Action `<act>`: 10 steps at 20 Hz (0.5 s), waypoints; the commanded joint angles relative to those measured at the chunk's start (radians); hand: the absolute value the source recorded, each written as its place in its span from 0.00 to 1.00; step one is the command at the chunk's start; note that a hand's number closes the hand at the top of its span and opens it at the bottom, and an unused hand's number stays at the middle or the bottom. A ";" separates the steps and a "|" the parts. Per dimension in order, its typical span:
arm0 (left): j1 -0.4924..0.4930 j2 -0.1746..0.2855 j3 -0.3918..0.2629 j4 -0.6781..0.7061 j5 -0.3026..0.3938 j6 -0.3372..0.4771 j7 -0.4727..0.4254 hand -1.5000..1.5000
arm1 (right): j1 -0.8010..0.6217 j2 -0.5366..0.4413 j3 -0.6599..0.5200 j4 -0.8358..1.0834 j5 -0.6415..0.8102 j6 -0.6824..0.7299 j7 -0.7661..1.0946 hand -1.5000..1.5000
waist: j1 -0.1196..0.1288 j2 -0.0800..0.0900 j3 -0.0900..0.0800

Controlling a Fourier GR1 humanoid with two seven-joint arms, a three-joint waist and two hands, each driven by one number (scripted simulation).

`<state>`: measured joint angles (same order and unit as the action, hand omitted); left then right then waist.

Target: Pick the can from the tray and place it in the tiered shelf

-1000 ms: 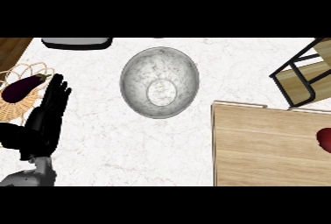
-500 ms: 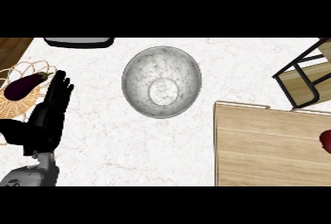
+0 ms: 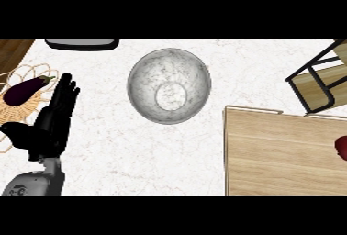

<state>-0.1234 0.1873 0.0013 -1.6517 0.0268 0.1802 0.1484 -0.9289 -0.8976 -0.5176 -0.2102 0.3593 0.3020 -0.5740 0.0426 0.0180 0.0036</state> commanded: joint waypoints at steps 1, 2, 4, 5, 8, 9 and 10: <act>0.025 0.006 -0.003 -0.056 0.009 -0.008 0.041 0.50 | -0.017 -0.062 -0.062 0.035 -0.059 0.079 -0.009 0.00 | 0.012 0.000 0.002; 0.057 0.032 0.033 -0.045 0.045 -0.047 0.003 0.50 | -0.018 -0.083 -0.082 0.034 -0.083 0.102 0.002 0.00 | 0.002 -0.004 0.000; 0.010 0.015 0.021 -0.009 0.018 -0.024 -0.002 0.50 | -0.014 -0.083 -0.106 0.050 -0.101 0.073 0.005 0.00 | 0.003 0.003 0.001; -0.041 0.008 0.027 0.042 0.018 -0.018 -0.001 0.50 | -0.072 -0.103 -0.110 0.054 -0.107 0.067 0.101 0.00 | -0.005 0.002 -0.001; 0.010 -0.002 -0.003 -0.036 -0.001 -0.004 0.039 0.50 | 0.001 -0.149 -0.141 0.070 -0.130 0.048 0.080 0.00 | 0.001 0.001 0.001; 0.020 0.001 -0.004 -0.038 -0.012 -0.001 0.029 0.50 | -0.019 -0.194 -0.166 0.086 -0.155 0.076 0.142 0.00 | -0.004 -0.002 0.001; -0.008 0.037 0.044 -0.032 0.029 -0.030 0.038 0.50 | -0.001 -0.215 -0.162 0.080 -0.148 0.067 0.133 0.00 | 0.001 0.002 0.001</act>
<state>-0.1187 0.1965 0.0147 -1.6728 0.0337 0.1693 0.1681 -0.9456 -1.0413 -0.6459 -0.1473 0.2394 0.3653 -0.4878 0.0422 0.0186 0.0043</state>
